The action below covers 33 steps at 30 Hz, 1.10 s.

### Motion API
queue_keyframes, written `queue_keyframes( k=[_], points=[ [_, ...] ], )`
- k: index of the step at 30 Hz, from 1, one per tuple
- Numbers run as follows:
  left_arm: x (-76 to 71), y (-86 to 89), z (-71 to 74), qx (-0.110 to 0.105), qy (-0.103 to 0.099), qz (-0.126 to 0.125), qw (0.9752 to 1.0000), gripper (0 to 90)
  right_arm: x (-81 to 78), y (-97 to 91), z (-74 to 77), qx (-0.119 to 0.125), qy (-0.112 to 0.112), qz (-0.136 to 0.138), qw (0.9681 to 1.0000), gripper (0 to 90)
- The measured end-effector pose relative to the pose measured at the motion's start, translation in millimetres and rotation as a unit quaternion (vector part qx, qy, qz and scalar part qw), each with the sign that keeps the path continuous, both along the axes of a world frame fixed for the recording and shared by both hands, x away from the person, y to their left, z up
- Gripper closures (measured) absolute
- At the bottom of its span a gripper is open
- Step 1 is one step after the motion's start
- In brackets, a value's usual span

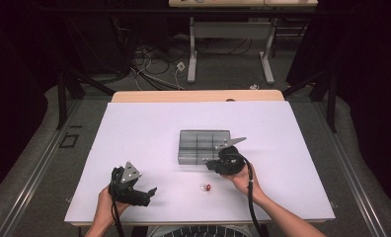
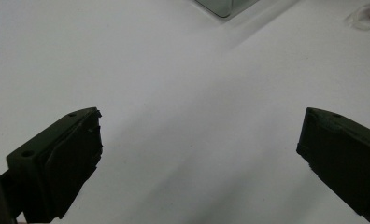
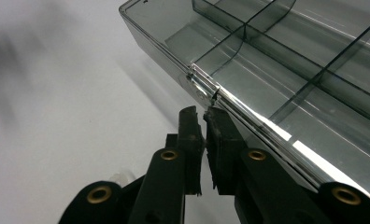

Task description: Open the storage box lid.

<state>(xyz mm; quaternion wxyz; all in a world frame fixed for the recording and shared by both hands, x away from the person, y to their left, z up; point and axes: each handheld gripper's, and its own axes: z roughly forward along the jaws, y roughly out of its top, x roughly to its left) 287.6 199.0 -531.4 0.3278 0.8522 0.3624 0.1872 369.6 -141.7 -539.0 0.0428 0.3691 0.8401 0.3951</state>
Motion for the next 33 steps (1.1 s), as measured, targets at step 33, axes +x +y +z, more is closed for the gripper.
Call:
queue_keyframes(
  k=[33],
  points=[
    [-0.3, -0.2, 0.1, 0.001, -0.002, 0.000, 1.0000, 0.0, 1.2, -3.4, 1.7, 0.021, -0.001, -0.002, 0.9998, 84.5]
  ],
)
